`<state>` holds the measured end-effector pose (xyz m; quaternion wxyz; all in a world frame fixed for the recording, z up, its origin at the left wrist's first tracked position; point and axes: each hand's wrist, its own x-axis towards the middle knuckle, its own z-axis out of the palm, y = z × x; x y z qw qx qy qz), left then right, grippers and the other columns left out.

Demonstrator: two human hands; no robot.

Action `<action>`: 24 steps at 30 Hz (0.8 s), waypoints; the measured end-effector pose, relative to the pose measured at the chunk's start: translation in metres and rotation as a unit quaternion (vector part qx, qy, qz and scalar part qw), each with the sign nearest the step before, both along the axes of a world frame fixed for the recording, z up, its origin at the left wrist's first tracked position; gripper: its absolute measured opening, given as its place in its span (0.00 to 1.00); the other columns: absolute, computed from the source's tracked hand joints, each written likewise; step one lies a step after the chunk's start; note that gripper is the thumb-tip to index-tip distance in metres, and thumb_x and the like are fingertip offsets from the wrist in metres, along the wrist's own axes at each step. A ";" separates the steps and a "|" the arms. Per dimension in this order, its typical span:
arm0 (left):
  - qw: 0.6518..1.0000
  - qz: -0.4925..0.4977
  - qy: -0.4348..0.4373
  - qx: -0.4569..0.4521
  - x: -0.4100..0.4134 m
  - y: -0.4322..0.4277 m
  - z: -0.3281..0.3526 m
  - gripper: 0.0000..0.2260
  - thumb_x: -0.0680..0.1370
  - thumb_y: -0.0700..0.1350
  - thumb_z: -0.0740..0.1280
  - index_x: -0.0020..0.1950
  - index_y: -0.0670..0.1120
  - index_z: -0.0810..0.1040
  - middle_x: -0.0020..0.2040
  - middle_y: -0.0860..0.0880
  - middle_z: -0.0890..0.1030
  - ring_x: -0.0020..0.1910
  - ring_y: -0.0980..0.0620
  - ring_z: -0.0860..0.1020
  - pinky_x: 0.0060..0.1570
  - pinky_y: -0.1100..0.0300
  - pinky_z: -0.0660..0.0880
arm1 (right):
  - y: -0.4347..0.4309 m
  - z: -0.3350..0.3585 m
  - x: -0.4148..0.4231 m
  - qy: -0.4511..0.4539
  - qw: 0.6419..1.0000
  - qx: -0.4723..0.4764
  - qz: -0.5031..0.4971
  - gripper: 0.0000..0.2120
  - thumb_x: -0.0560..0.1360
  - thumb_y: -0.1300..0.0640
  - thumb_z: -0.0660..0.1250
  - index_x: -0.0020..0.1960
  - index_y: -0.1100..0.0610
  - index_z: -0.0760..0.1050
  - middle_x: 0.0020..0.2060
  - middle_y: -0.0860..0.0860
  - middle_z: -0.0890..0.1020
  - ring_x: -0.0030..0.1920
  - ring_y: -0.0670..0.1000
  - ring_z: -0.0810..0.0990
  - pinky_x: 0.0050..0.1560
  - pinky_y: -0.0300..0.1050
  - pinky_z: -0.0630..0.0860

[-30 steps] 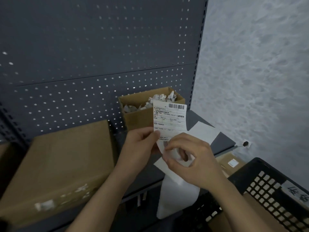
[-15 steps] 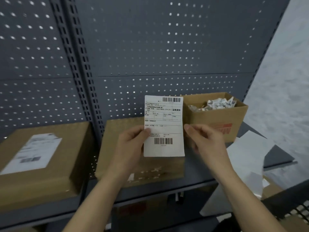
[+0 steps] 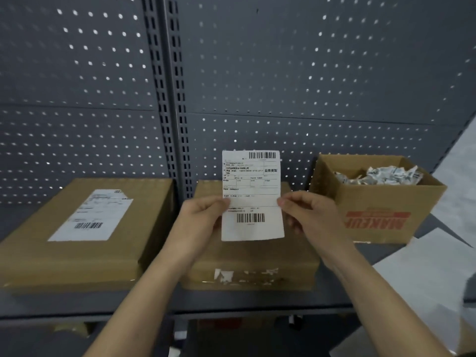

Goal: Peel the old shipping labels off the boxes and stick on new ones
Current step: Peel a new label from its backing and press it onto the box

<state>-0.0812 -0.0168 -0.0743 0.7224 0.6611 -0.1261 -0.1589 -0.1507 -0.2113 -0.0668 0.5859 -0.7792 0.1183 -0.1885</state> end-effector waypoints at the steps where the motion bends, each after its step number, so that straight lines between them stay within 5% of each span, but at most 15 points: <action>1: 1.000 -0.004 -0.005 0.012 0.001 0.000 0.001 0.12 0.82 0.43 0.62 0.48 0.44 0.86 0.51 0.45 0.85 0.53 0.47 0.83 0.60 0.47 0.75 | -0.002 0.000 0.002 0.005 1.000 -0.008 0.009 0.04 0.77 0.56 0.68 0.47 0.52 0.82 0.31 0.47 0.80 0.31 0.42 0.75 0.30 0.34 0.71; 9: 0.998 0.027 -0.034 0.052 0.001 -0.004 0.002 0.09 0.80 0.40 0.65 0.49 0.38 0.84 0.46 0.46 0.86 0.45 0.50 0.85 0.42 0.62 0.81 | -0.008 -0.006 0.018 0.026 0.997 0.036 0.063 0.06 0.78 0.57 0.67 0.48 0.57 0.82 0.38 0.59 0.81 0.34 0.52 0.75 0.34 0.44 0.73; 15: 0.999 0.007 -0.001 0.053 0.014 0.001 0.000 0.07 0.79 0.39 0.66 0.53 0.38 0.83 0.47 0.45 0.86 0.47 0.47 0.85 0.45 0.55 0.83 | -0.005 -0.008 0.025 0.040 0.997 0.040 0.060 0.06 0.78 0.57 0.67 0.47 0.58 0.81 0.30 0.53 0.79 0.28 0.48 0.73 0.30 0.39 0.71; 24: 0.993 -0.023 -0.048 0.110 0.034 0.010 -0.003 0.05 0.76 0.39 0.70 0.51 0.41 0.83 0.44 0.48 0.86 0.44 0.51 0.85 0.40 0.60 0.82 | -0.002 -0.006 0.030 0.107 0.991 0.070 0.036 0.07 0.70 0.62 0.76 0.46 0.61 0.82 0.33 0.55 0.82 0.29 0.48 0.75 0.33 0.42 0.74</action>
